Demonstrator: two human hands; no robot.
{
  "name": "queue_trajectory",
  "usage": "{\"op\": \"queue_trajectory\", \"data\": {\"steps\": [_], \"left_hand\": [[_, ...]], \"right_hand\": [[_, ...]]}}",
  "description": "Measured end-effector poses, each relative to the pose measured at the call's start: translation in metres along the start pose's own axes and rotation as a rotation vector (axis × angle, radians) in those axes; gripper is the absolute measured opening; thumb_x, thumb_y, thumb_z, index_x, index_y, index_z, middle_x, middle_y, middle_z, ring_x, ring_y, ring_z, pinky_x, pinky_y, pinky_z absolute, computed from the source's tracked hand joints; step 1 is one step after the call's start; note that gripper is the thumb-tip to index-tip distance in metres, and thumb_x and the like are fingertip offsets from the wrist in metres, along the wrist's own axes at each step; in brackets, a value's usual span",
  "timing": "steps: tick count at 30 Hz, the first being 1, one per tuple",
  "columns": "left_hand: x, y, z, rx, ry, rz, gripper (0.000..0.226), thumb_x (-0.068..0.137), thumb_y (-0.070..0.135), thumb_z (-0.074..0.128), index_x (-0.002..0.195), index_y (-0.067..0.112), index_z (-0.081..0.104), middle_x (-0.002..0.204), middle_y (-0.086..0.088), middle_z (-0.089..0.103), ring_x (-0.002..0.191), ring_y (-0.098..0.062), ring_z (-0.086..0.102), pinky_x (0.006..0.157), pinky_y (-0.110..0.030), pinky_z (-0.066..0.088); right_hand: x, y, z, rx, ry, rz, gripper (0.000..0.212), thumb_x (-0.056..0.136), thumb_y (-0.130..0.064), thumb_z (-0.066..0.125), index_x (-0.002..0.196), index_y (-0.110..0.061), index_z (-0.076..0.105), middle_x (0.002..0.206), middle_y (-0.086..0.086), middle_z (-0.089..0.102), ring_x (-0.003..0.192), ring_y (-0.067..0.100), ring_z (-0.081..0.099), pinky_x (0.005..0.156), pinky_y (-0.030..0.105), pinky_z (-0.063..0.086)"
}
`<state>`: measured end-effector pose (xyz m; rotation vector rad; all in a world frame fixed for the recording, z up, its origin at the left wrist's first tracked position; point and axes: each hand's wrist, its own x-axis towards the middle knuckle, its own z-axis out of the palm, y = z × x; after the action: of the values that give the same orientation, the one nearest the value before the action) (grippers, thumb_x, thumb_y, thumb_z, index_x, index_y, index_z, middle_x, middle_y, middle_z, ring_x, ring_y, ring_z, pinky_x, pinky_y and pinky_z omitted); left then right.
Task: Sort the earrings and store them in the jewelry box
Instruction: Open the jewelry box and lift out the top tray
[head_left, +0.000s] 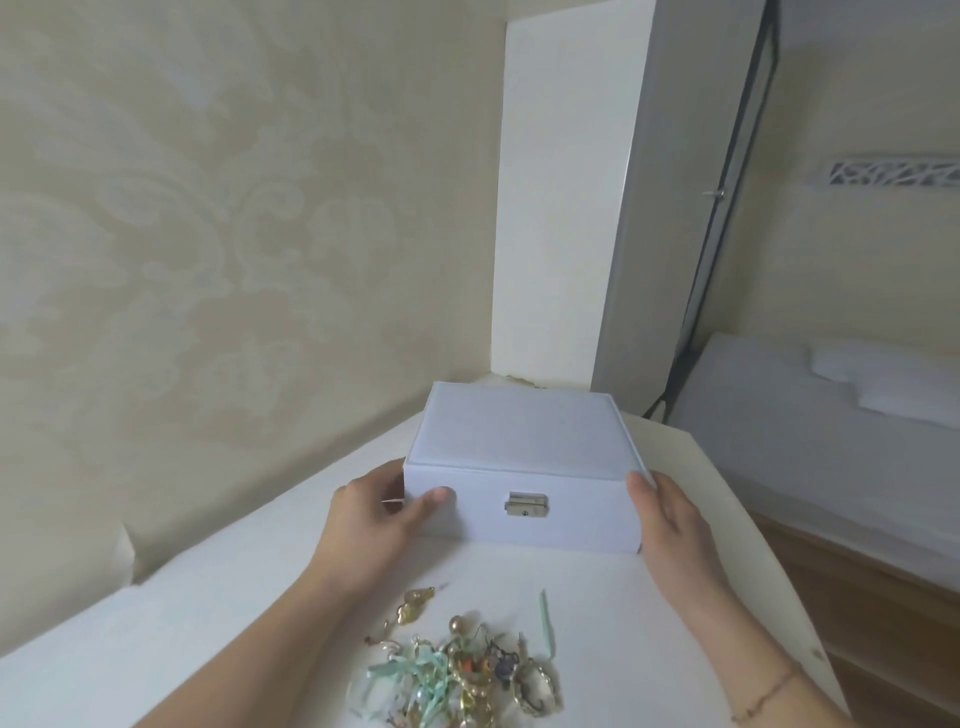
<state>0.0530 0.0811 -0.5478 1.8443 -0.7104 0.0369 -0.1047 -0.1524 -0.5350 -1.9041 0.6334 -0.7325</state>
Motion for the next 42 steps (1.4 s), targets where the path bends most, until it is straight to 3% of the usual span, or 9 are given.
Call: {"op": "queue_trajectory", "data": {"steps": [4, 7, 12, 21, 27, 30, 34, 38, 42], "left_hand": [[0.003, -0.007, -0.001, -0.045, 0.06, -0.03, 0.019, 0.085, 0.043, 0.072, 0.096, 0.028, 0.074, 0.089, 0.016, 0.075, 0.083, 0.0, 0.069, 0.066, -0.012, 0.045], [0.002, -0.006, -0.002, -0.018, 0.096, -0.027, 0.029, 0.08, 0.053, 0.069, 0.081, 0.024, 0.074, 0.078, 0.009, 0.074, 0.072, -0.008, 0.066, 0.067, -0.027, 0.05], [-0.003, 0.0, -0.001, -0.049, 0.147, -0.009, 0.031, 0.086, 0.04, 0.073, 0.062, 0.021, 0.066, 0.054, 0.012, 0.056, 0.052, -0.003, 0.044, 0.054, -0.018, 0.035], [0.0, -0.012, -0.001, 0.057, 0.176, 0.043, 0.046, 0.078, 0.068, 0.059, 0.073, 0.025, 0.073, 0.069, -0.002, 0.063, 0.065, -0.013, 0.045, 0.075, -0.04, 0.053], [-0.005, 0.003, 0.002, 0.055, 0.24, 0.053, 0.036, 0.074, 0.07, 0.059, 0.091, 0.043, 0.076, 0.076, 0.021, 0.072, 0.067, -0.011, 0.06, 0.073, -0.028, 0.051], [-0.005, 0.011, 0.005, 0.016, 0.25, 0.029, 0.023, 0.075, 0.073, 0.062, 0.086, 0.056, 0.072, 0.047, 0.005, 0.047, 0.049, -0.014, 0.031, 0.052, -0.025, 0.031], [0.007, 0.027, 0.003, -0.043, 0.323, -0.026, 0.026, 0.071, 0.079, 0.057, 0.074, 0.058, 0.071, 0.062, -0.001, 0.068, 0.058, -0.01, 0.046, 0.059, -0.026, 0.041], [0.038, 0.055, -0.006, 0.044, 0.336, 0.015, 0.025, 0.089, 0.059, 0.056, 0.066, 0.062, 0.063, 0.068, 0.025, 0.066, 0.067, 0.0, 0.056, 0.068, -0.021, 0.044], [0.082, 0.065, -0.008, 0.046, 0.212, 0.098, 0.03, 0.085, 0.061, 0.05, 0.111, 0.057, 0.063, 0.095, 0.013, 0.066, 0.082, -0.008, 0.058, 0.081, -0.028, 0.046]], "right_hand": [[-0.014, -0.02, -0.008, -0.371, 0.479, -0.4, 0.049, 0.088, -0.056, 0.044, 0.11, -0.015, 0.059, 0.093, -0.006, 0.06, 0.079, 0.018, 0.056, 0.06, 0.019, 0.035], [-0.03, -0.037, 0.014, -0.656, 0.454, -0.703, 0.03, 0.079, -0.047, 0.06, 0.074, -0.018, 0.056, 0.056, -0.01, 0.055, 0.043, 0.021, 0.052, 0.047, 0.018, 0.032], [-0.027, -0.034, 0.056, -0.976, 0.28, -0.589, 0.046, 0.054, -0.047, 0.086, 0.066, -0.016, 0.054, 0.036, 0.0, 0.049, 0.027, 0.024, 0.049, 0.042, 0.02, 0.022], [-0.024, -0.03, 0.071, -0.866, 0.356, -0.642, 0.043, 0.052, -0.039, 0.088, 0.064, -0.018, 0.053, 0.038, -0.002, 0.049, 0.028, 0.023, 0.048, 0.044, 0.018, 0.02], [-0.024, -0.024, 0.073, -0.778, 0.335, -0.622, 0.038, 0.057, -0.036, 0.085, 0.067, -0.02, 0.051, 0.047, -0.005, 0.055, 0.033, 0.023, 0.051, 0.042, 0.02, 0.023], [-0.025, -0.021, 0.068, -0.782, 0.321, -0.645, 0.042, 0.063, -0.045, 0.081, 0.067, -0.019, 0.048, 0.045, -0.005, 0.051, 0.033, 0.021, 0.049, 0.039, 0.021, 0.023], [-0.023, -0.019, 0.057, -0.676, 0.356, -0.677, 0.038, 0.074, -0.056, 0.06, 0.065, -0.022, 0.047, 0.045, -0.008, 0.049, 0.036, 0.017, 0.05, 0.037, 0.023, 0.029], [-0.006, -0.019, 0.034, -0.487, 0.475, -0.613, 0.026, 0.079, -0.046, 0.055, 0.07, -0.022, 0.061, 0.068, -0.011, 0.059, 0.067, 0.022, 0.055, 0.051, 0.028, 0.04], [0.01, -0.001, 0.03, -0.493, 0.388, -0.423, 0.019, 0.079, -0.045, 0.063, 0.071, -0.028, 0.065, 0.081, -0.012, 0.059, 0.085, 0.022, 0.05, 0.064, 0.033, 0.044]]}}
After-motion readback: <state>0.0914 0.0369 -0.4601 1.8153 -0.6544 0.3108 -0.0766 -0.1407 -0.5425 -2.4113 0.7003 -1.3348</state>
